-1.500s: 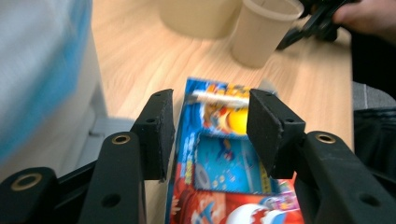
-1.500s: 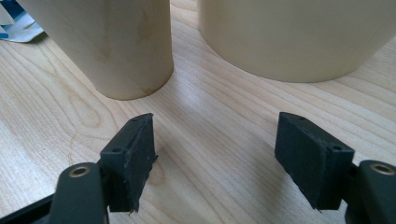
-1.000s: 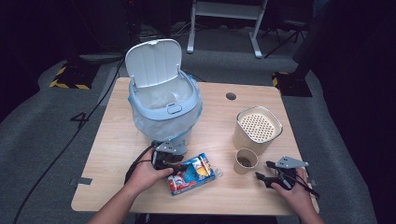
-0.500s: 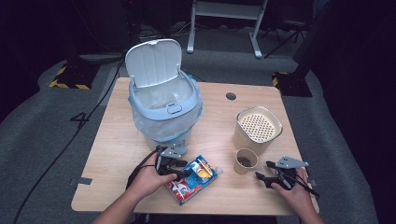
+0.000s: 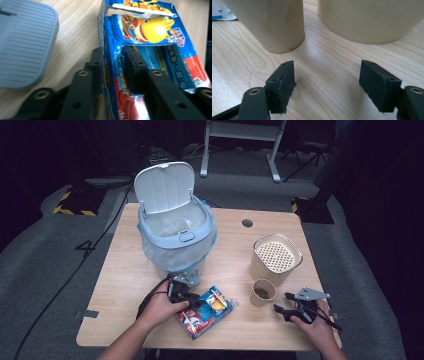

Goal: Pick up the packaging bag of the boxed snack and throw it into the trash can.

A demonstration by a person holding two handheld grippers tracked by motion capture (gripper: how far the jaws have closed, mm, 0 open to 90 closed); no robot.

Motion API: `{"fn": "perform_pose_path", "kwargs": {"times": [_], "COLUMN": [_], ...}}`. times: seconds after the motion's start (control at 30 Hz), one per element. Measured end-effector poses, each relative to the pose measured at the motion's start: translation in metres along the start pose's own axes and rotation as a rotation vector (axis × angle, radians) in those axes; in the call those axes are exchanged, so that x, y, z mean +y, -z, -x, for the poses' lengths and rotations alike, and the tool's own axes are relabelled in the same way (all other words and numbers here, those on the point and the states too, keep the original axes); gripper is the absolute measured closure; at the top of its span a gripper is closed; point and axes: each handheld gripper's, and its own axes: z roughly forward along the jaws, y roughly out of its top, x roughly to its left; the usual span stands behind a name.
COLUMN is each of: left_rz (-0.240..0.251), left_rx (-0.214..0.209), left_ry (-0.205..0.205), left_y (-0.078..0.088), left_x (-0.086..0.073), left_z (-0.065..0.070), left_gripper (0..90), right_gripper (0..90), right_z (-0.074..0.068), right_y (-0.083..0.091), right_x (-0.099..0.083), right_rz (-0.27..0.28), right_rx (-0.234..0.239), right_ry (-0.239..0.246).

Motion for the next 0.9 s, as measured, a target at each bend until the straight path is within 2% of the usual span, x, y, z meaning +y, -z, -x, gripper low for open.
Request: {"fn": "perform_pose_path", "kwargs": {"times": [0.2, 0.27, 0.37, 0.53, 0.6, 0.67, 0.73, 0.77, 0.9], "left_rz": [-0.006, -0.015, -0.014, 0.009, 0.033, 0.090, 0.141, 0.156, 0.187], "left_rx": [0.021, 0.036, 0.046, 0.067, 0.056, 0.001, -0.012, -0.024, -0.045], "left_ry": [-0.001, -0.023, -0.034, -0.053, -0.057, -0.036, -0.030, -0.020, -0.022], "left_y": [0.000, 0.001, 0.001, 0.005, 0.009, 0.015, 0.022, 0.024, 0.031], "left_x": [0.000, 0.001, 0.001, 0.001, 0.001, 0.001, 0.002, 0.003, 0.003], "left_z": [0.000, 0.001, 0.003, 0.005, 0.006, 0.006, 0.008, 0.009, 0.012], "left_gripper": [77.5, 78.6, 79.6, 80.9, 81.5, 88.4, 89.1, 89.3, 89.6], "right_gripper": [29.0, 28.9, 28.9, 28.9, 29.0, 28.9, 28.9, 28.9, 28.9], "right_z": [0.000, 0.000, 0.000, 0.000, 0.000, 0.000, 0.000, 0.000, 0.000], "right_y": [0.000, 0.000, 0.000, 0.000, 0.000, 0.000, 0.000, 0.000, 0.000], "right_x": [0.000, 0.000, 0.000, 0.000, 0.000, 0.000, 0.000, 0.000, 0.000], "right_rz": [0.000, 0.000, 0.000, 0.000, 0.000, 0.001, 0.000, 0.000, 0.000], "right_rx": [0.000, 0.000, 0.000, 0.000, 0.000, 0.002, 0.000, 0.000, 0.000], "right_ry": [0.000, 0.000, 0.000, 0.000, 0.000, -0.001, 0.000, 0.000, 0.000]}}
